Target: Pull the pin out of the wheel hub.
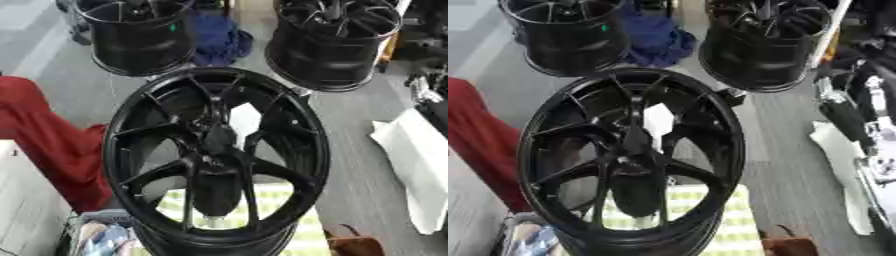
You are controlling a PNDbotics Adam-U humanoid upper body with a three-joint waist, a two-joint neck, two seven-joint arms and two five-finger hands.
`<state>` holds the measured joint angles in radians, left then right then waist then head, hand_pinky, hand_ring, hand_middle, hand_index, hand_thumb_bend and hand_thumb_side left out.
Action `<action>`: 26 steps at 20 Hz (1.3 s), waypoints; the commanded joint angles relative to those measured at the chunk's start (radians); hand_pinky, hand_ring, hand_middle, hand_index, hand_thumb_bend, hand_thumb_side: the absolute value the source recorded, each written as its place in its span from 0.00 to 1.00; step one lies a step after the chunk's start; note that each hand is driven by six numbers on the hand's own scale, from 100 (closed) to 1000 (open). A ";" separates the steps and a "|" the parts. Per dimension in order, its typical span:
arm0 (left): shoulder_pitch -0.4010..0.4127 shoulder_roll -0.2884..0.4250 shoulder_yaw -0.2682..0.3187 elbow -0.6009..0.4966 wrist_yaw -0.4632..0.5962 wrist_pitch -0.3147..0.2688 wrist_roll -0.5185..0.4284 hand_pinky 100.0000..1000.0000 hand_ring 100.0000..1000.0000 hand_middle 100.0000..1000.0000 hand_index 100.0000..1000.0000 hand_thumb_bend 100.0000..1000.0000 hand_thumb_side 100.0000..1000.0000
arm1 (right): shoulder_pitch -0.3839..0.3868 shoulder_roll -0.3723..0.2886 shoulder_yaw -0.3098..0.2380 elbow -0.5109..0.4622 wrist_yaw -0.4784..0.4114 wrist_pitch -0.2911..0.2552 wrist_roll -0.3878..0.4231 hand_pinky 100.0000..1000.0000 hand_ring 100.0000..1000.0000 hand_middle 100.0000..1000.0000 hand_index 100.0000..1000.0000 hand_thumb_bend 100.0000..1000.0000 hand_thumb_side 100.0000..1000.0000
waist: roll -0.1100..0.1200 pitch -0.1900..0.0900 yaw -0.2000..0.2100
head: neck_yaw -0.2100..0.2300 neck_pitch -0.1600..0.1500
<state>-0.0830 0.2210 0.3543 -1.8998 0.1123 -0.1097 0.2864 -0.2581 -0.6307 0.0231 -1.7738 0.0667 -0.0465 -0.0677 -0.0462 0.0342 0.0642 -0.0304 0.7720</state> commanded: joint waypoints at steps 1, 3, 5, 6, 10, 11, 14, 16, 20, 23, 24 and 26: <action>-0.006 0.028 -0.008 -0.008 0.005 0.003 -0.033 0.99 0.90 0.80 0.88 0.41 0.45 | -0.060 -0.171 0.047 -0.039 -0.041 0.003 0.116 0.74 0.68 0.75 0.95 0.00 0.44 | -0.003 -0.009 0.004 | -0.006 -0.002; -0.003 0.030 -0.012 -0.006 0.006 0.007 -0.051 0.99 0.90 0.80 0.88 0.41 0.45 | -0.114 -0.252 0.093 -0.045 -0.091 0.005 0.206 0.76 0.71 0.77 0.96 0.00 0.45 | -0.008 -0.011 0.008 | -0.009 -0.002; -0.001 0.030 -0.015 -0.004 0.008 0.011 -0.066 0.99 0.90 0.80 0.88 0.41 0.45 | -0.170 -0.313 0.138 -0.048 -0.149 0.012 0.302 0.77 0.73 0.78 0.97 0.00 0.45 | -0.012 -0.012 0.012 | -0.012 -0.002; -0.001 0.031 -0.017 -0.003 0.009 0.012 -0.073 0.99 0.90 0.80 0.88 0.41 0.45 | -0.202 -0.342 0.167 -0.052 -0.174 0.018 0.362 0.79 0.79 0.83 0.99 0.00 0.46 | -0.015 -0.013 0.016 | -0.014 -0.002; 0.004 0.033 -0.024 0.000 0.014 0.017 -0.093 0.99 0.90 0.80 0.88 0.40 0.46 | -0.335 -0.378 0.259 -0.048 -0.238 0.055 0.595 0.82 0.86 0.87 1.00 0.06 0.45 | -0.022 -0.016 0.021 | -0.022 -0.002; 0.004 0.033 -0.024 0.001 0.015 0.018 -0.096 0.99 0.90 0.80 0.88 0.40 0.46 | -0.367 -0.371 0.275 -0.042 -0.238 0.063 0.644 0.82 0.86 0.87 1.00 0.06 0.45 | -0.024 -0.016 0.021 | -0.022 -0.002; 0.006 0.034 -0.027 0.002 0.016 0.020 -0.104 0.99 0.89 0.80 0.88 0.40 0.46 | -0.453 -0.324 0.324 -0.010 -0.206 0.078 0.767 0.83 0.87 0.88 1.00 0.07 0.45 | -0.027 -0.019 0.022 | -0.024 -0.002; 0.007 0.033 -0.029 0.003 0.017 0.021 -0.108 0.99 0.89 0.80 0.88 0.40 0.46 | -0.504 -0.282 0.355 0.029 -0.167 0.081 0.839 0.84 0.88 0.89 1.00 0.07 0.44 | -0.029 -0.020 0.023 | -0.023 -0.002; 0.009 0.030 -0.030 0.004 0.017 0.022 -0.112 0.99 0.89 0.79 0.88 0.40 0.46 | -0.576 -0.191 0.401 0.130 -0.069 0.065 0.938 0.85 0.90 0.90 1.00 0.06 0.44 | -0.029 -0.020 0.023 | -0.023 -0.002; 0.009 0.028 -0.031 0.004 0.018 0.023 -0.114 0.99 0.89 0.83 0.88 0.40 0.46 | -0.615 -0.121 0.427 0.213 0.008 0.037 0.970 0.87 0.93 0.92 1.00 0.08 0.43 | -0.028 -0.020 0.023 | -0.022 -0.002; 0.008 0.027 -0.032 0.004 0.018 0.023 -0.115 0.99 0.89 0.83 0.88 0.40 0.46 | -0.625 -0.097 0.435 0.242 0.035 0.026 0.972 0.87 0.93 0.92 1.00 0.08 0.43 | -0.027 -0.020 0.024 | -0.023 -0.002; 0.008 0.026 -0.032 0.004 0.018 0.023 -0.117 0.99 0.89 0.83 0.88 0.40 0.46 | -0.642 -0.055 0.442 0.298 0.082 0.000 0.974 0.89 0.94 0.93 1.00 0.09 0.43 | -0.026 -0.019 0.025 | -0.025 -0.002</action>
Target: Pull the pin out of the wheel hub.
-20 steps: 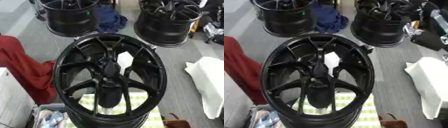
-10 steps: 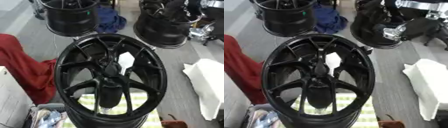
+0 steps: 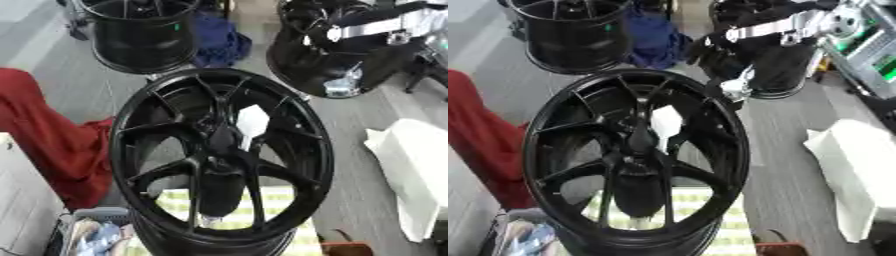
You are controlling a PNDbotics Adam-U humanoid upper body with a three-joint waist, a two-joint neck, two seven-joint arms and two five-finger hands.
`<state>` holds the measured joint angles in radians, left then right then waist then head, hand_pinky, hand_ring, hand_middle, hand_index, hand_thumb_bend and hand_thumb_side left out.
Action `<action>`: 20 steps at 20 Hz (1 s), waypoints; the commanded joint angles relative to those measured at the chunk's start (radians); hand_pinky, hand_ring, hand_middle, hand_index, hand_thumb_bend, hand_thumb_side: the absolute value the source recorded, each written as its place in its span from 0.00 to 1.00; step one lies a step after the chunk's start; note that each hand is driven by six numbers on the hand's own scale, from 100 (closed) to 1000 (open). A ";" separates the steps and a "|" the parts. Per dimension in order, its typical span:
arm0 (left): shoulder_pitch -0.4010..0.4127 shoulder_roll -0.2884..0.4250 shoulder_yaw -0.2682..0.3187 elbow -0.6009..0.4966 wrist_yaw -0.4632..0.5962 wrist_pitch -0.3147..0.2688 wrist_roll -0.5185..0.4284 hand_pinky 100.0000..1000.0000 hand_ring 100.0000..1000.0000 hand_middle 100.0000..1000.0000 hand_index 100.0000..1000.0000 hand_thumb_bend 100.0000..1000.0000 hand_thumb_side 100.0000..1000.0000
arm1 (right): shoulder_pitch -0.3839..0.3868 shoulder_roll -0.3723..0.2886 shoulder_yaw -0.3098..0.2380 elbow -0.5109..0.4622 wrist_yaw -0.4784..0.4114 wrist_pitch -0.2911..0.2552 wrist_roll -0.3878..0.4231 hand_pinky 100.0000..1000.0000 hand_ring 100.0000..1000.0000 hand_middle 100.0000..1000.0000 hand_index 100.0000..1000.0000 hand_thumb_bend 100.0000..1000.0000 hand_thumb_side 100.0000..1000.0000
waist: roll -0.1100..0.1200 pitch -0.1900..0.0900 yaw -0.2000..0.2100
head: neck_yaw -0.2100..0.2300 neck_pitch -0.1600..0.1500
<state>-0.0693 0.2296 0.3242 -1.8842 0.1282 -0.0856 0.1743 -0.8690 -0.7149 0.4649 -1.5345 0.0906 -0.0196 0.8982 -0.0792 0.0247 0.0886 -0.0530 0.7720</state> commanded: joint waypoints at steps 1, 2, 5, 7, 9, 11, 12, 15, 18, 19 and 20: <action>-0.006 0.016 -0.002 -0.011 0.003 -0.001 -0.005 0.99 0.89 0.83 0.88 0.40 0.46 | -0.038 0.048 0.002 0.084 0.080 -0.039 0.009 0.89 0.94 0.93 1.00 0.06 0.43 | 0.008 -0.009 0.001 | -0.003 -0.002; -0.006 0.016 -0.002 -0.011 0.003 -0.001 -0.006 0.99 0.89 0.83 0.88 0.40 0.46 | -0.043 0.064 0.003 0.108 0.100 -0.051 0.009 0.89 0.95 0.93 1.00 0.10 0.43 | 0.009 -0.009 0.002 | -0.005 -0.002; -0.006 0.015 -0.002 -0.011 0.003 -0.001 -0.006 0.99 0.89 0.83 0.88 0.40 0.46 | -0.056 0.103 0.006 0.164 0.147 -0.087 0.009 0.89 0.94 0.92 1.00 0.11 0.43 | 0.009 -0.008 0.002 | -0.007 -0.002; -0.006 0.014 -0.002 -0.010 0.003 -0.001 -0.007 0.99 0.89 0.83 0.88 0.40 0.46 | -0.062 0.122 0.013 0.187 0.170 -0.110 0.009 0.89 0.94 0.91 1.00 0.11 0.43 | 0.009 -0.008 0.002 | -0.007 -0.002; -0.006 0.014 -0.003 -0.010 0.003 0.000 -0.008 0.99 0.89 0.83 0.88 0.40 0.46 | -0.065 0.137 0.017 0.202 0.183 -0.126 0.009 0.89 0.93 0.90 1.00 0.11 0.43 | 0.009 -0.008 0.003 | -0.008 -0.002; -0.006 0.014 -0.003 -0.009 0.002 0.000 -0.009 0.99 0.89 0.83 0.88 0.40 0.46 | -0.066 0.151 0.023 0.215 0.194 -0.137 0.009 0.89 0.93 0.89 1.00 0.11 0.43 | 0.009 -0.008 0.004 | -0.009 -0.002; -0.006 0.013 -0.003 -0.009 0.002 0.000 -0.010 0.99 0.89 0.83 0.88 0.39 0.46 | -0.066 0.159 0.026 0.221 0.198 -0.142 0.009 0.89 0.92 0.88 1.00 0.11 0.43 | 0.009 -0.008 0.005 | -0.010 -0.002; -0.007 0.013 -0.003 -0.010 0.002 0.000 -0.010 0.99 0.89 0.83 0.88 0.39 0.46 | -0.064 0.176 0.036 0.235 0.209 -0.155 0.009 0.88 0.91 0.87 1.00 0.11 0.43 | 0.009 -0.009 0.007 | -0.011 -0.002; -0.007 0.013 -0.004 -0.010 0.003 0.000 -0.010 0.99 0.89 0.83 0.88 0.40 0.45 | -0.061 0.192 0.046 0.246 0.220 -0.164 0.009 0.88 0.91 0.86 1.00 0.12 0.42 | 0.009 -0.010 0.009 | -0.012 -0.002; -0.008 0.013 -0.004 -0.010 0.003 0.000 -0.010 0.99 0.89 0.83 0.88 0.40 0.46 | -0.060 0.197 0.049 0.249 0.226 -0.168 0.009 0.88 0.91 0.85 1.00 0.11 0.42 | 0.009 -0.010 0.009 | -0.012 -0.002; -0.008 0.013 -0.004 -0.010 0.003 0.000 -0.010 0.99 0.89 0.83 0.88 0.40 0.46 | -0.059 0.202 0.052 0.252 0.232 -0.173 0.009 0.88 0.90 0.85 1.00 0.11 0.42 | 0.009 -0.010 0.010 | -0.012 -0.002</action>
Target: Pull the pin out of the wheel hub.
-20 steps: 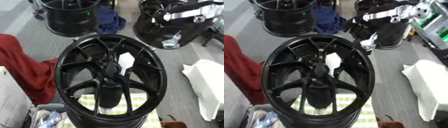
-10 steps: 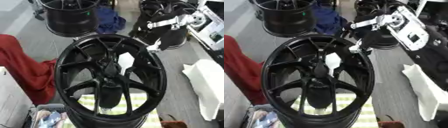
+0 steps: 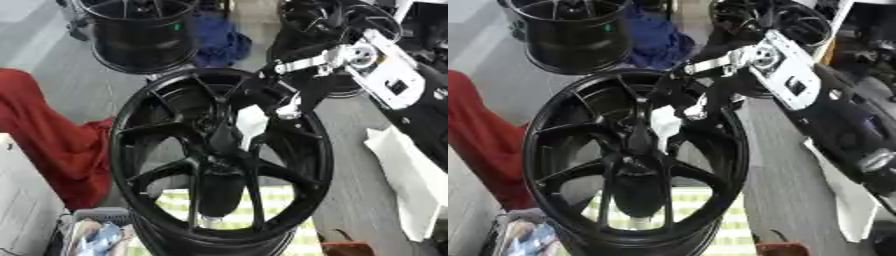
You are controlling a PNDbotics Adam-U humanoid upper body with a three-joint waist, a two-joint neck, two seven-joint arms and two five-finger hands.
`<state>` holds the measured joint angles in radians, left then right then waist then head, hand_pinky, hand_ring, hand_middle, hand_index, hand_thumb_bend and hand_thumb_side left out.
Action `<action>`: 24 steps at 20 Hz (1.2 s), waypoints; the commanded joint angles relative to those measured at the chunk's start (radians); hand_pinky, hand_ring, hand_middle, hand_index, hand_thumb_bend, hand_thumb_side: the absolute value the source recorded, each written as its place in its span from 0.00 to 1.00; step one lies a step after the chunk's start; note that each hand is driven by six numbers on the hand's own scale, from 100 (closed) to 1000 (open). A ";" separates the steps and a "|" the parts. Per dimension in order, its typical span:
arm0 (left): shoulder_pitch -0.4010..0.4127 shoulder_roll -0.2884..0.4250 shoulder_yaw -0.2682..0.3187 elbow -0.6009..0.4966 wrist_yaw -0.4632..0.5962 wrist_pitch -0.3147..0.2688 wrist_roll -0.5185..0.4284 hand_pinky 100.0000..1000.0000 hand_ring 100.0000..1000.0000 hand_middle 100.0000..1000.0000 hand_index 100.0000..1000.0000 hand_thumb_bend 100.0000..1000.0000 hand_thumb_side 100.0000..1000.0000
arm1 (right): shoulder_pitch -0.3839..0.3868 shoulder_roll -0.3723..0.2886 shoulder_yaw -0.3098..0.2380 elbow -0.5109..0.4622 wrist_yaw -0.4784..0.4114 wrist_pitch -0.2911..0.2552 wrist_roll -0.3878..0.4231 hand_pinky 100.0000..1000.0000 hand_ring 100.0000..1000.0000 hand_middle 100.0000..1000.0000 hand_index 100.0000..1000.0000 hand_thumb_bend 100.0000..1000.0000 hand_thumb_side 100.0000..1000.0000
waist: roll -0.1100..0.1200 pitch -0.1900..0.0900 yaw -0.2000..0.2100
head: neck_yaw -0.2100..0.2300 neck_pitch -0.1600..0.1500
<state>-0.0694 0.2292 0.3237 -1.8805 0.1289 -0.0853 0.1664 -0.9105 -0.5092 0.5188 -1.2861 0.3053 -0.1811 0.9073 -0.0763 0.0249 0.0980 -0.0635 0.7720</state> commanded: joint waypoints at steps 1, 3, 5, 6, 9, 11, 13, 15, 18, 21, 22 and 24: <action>-0.009 0.013 -0.004 -0.014 0.003 0.000 -0.002 0.99 0.89 0.83 0.88 0.40 0.46 | -0.017 0.003 0.001 0.007 0.023 -0.015 0.000 0.88 0.90 0.85 1.00 0.10 0.41 | 0.006 -0.010 0.001 | -0.002 -0.002; -0.009 0.012 -0.004 -0.014 0.003 0.000 -0.002 0.99 0.89 0.83 0.88 0.39 0.46 | -0.013 0.013 0.004 0.017 0.033 -0.023 0.000 0.87 0.89 0.84 1.00 0.09 0.40 | 0.007 -0.010 0.002 | -0.003 -0.002; -0.010 0.013 -0.004 -0.014 0.003 0.000 -0.002 0.99 0.89 0.83 0.88 0.39 0.46 | -0.007 0.023 0.006 0.031 0.043 -0.029 0.000 0.87 0.89 0.84 1.00 0.08 0.39 | 0.007 -0.010 0.004 | -0.003 -0.002; -0.010 0.013 -0.004 -0.014 0.003 0.000 -0.002 0.99 0.89 0.83 0.88 0.40 0.46 | -0.005 0.028 0.007 0.038 0.049 -0.034 0.000 0.87 0.89 0.84 1.00 0.07 0.38 | 0.007 -0.009 0.004 | -0.003 -0.002; -0.010 0.012 -0.003 -0.014 0.003 0.000 -0.002 0.99 0.89 0.83 0.88 0.39 0.46 | 0.002 0.040 0.008 0.052 0.068 -0.050 0.000 0.86 0.86 0.82 0.98 0.07 0.35 | 0.007 -0.009 0.005 | -0.004 -0.002; -0.011 0.012 -0.004 -0.014 0.003 0.000 -0.003 0.99 0.89 0.83 0.88 0.40 0.46 | 0.006 0.048 0.008 0.060 0.080 -0.060 0.000 0.84 0.83 0.80 0.97 0.05 0.35 | 0.008 -0.009 0.005 | -0.005 -0.002; -0.012 0.012 -0.004 -0.014 0.003 0.000 -0.003 0.99 0.89 0.83 0.88 0.39 0.46 | 0.011 0.057 0.006 0.068 0.088 -0.068 0.000 0.82 0.80 0.76 0.94 0.04 0.34 | 0.008 -0.009 0.006 | -0.005 -0.002; -0.012 0.012 -0.003 -0.014 0.003 -0.001 -0.002 0.99 0.89 0.83 0.88 0.40 0.46 | 0.013 0.062 -0.003 0.073 0.084 -0.072 0.000 0.80 0.74 0.68 0.83 0.03 0.32 | 0.009 -0.009 0.006 | -0.004 -0.002; -0.011 0.011 -0.002 -0.014 0.003 0.000 -0.001 0.99 0.89 0.83 0.88 0.40 0.46 | 0.012 0.060 -0.032 0.062 0.044 -0.069 -0.007 0.77 0.65 0.49 0.65 0.00 0.28 | 0.009 -0.010 0.005 | -0.004 -0.002; -0.010 0.010 -0.001 -0.012 0.002 0.001 -0.001 0.99 0.89 0.83 0.88 0.40 0.46 | 0.010 0.045 -0.051 0.033 -0.014 -0.056 -0.064 0.74 0.57 0.36 0.51 0.00 0.23 | 0.009 -0.011 0.002 | -0.002 -0.002; -0.009 0.010 -0.001 -0.012 0.002 0.001 -0.001 0.99 0.89 0.83 0.88 0.40 0.46 | 0.009 0.037 -0.054 0.017 -0.031 -0.051 -0.084 0.74 0.56 0.34 0.49 0.00 0.23 | 0.008 -0.011 0.001 | -0.002 -0.002; -0.008 0.011 0.000 -0.013 0.002 0.001 0.000 0.99 0.89 0.83 0.88 0.40 0.46 | 0.007 0.009 -0.060 -0.026 -0.070 -0.039 -0.115 0.73 0.55 0.32 0.47 0.00 0.23 | 0.008 -0.012 -0.002 | 0.000 -0.002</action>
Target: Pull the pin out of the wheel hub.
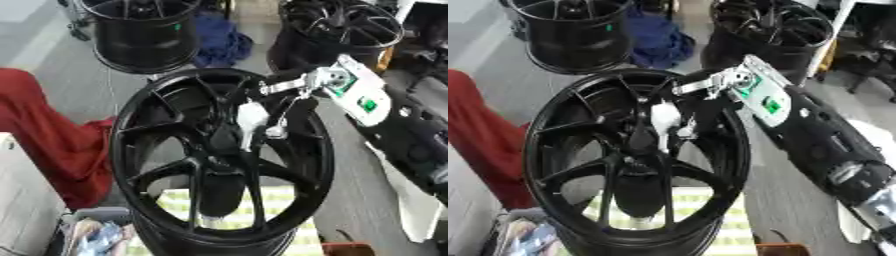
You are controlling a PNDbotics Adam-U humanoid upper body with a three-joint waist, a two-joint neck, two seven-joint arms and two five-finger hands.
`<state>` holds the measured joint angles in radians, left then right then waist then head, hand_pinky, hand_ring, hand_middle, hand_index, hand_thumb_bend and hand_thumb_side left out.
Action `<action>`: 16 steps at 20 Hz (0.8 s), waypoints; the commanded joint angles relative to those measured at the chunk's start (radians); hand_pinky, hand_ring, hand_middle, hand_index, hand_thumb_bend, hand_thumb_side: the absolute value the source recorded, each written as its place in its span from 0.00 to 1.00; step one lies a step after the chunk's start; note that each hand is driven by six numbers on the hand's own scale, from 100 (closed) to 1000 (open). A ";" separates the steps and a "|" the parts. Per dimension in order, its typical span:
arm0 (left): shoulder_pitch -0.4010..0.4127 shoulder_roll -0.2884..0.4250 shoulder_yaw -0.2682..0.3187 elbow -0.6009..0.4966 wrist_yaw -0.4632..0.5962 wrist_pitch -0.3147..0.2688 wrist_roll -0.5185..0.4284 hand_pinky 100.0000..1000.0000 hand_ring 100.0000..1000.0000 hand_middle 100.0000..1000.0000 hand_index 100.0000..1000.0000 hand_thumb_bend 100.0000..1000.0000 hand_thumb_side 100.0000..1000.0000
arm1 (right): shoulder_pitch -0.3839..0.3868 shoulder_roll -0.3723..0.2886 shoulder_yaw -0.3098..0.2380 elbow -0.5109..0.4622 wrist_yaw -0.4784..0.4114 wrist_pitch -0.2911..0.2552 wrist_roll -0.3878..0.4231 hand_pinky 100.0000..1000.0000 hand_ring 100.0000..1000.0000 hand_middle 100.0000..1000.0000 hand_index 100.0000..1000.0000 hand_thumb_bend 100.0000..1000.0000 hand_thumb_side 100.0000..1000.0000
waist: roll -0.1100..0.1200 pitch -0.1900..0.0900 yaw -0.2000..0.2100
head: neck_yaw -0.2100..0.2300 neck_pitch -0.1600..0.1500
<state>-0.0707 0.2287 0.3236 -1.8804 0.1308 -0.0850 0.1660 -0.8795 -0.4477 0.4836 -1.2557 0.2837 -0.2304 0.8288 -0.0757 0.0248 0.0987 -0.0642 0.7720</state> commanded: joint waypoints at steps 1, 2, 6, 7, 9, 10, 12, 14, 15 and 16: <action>-0.007 0.012 0.001 -0.013 -0.001 0.001 0.002 0.99 0.89 0.83 0.88 0.40 0.46 | -0.024 -0.073 -0.032 -0.086 -0.070 0.017 -0.049 0.73 0.55 0.32 0.47 0.00 0.22 | 0.008 -0.013 -0.004 | 0.002 -0.002; -0.006 0.012 0.002 -0.013 -0.001 0.001 0.003 0.99 0.89 0.83 0.88 0.40 0.46 | -0.023 -0.099 -0.042 -0.120 -0.096 0.026 -0.059 0.73 0.55 0.32 0.47 0.00 0.22 | 0.008 -0.013 -0.006 | 0.004 -0.002; -0.002 0.016 0.006 -0.013 -0.003 0.001 0.006 0.99 0.89 0.83 0.88 0.40 0.46 | 0.032 -0.275 -0.133 -0.304 -0.222 0.072 -0.135 0.73 0.54 0.31 0.47 0.00 0.21 | 0.005 -0.013 -0.016 | 0.010 -0.002; -0.002 0.017 0.007 -0.013 -0.004 0.001 0.008 0.99 0.89 0.83 0.88 0.40 0.46 | 0.068 -0.323 -0.170 -0.349 -0.246 0.083 -0.167 0.73 0.53 0.31 0.47 0.00 0.20 | 0.004 -0.012 -0.021 | 0.013 -0.002; -0.002 0.017 0.009 -0.013 -0.005 0.001 0.010 0.99 0.89 0.83 0.88 0.39 0.46 | 0.178 -0.404 -0.263 -0.426 -0.282 0.101 -0.257 0.72 0.52 0.31 0.47 0.00 0.20 | 0.004 -0.009 -0.029 | 0.019 -0.002; -0.002 0.017 0.010 -0.014 -0.005 0.001 0.011 0.99 0.89 0.83 0.88 0.40 0.46 | 0.245 -0.430 -0.310 -0.452 -0.295 0.107 -0.309 0.72 0.51 0.30 0.47 0.00 0.21 | 0.004 -0.008 -0.032 | 0.021 -0.002; -0.002 0.016 0.012 -0.014 -0.006 0.001 0.013 0.99 0.89 0.83 0.88 0.39 0.46 | 0.393 -0.450 -0.399 -0.474 -0.308 0.114 -0.416 0.71 0.51 0.30 0.47 0.00 0.22 | 0.006 -0.006 -0.039 | 0.028 -0.002; -0.002 0.014 0.016 -0.015 -0.007 0.000 0.017 0.99 0.89 0.83 0.88 0.39 0.46 | 0.554 -0.420 -0.490 -0.459 -0.287 0.121 -0.522 0.71 0.50 0.30 0.47 0.00 0.24 | 0.008 -0.001 -0.046 | 0.032 -0.002; -0.002 0.012 0.017 -0.015 -0.008 0.000 0.018 0.99 0.89 0.83 0.88 0.39 0.46 | 0.624 -0.395 -0.530 -0.449 -0.268 0.121 -0.570 0.70 0.49 0.30 0.48 0.00 0.25 | 0.009 0.001 -0.048 | 0.034 -0.002; -0.002 0.011 0.019 -0.015 -0.008 0.000 0.020 0.99 0.90 0.83 0.88 0.39 0.46 | 0.707 -0.346 -0.584 -0.422 -0.244 0.127 -0.632 0.70 0.49 0.31 0.48 0.00 0.26 | 0.011 0.003 -0.052 | 0.038 -0.002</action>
<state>-0.0672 0.2286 0.3338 -1.8804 0.1276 -0.0832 0.1816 -0.1715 -0.7970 -0.0334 -1.6812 0.0240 -0.1073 0.2576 -0.0677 0.0346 0.0467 -0.0311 0.7720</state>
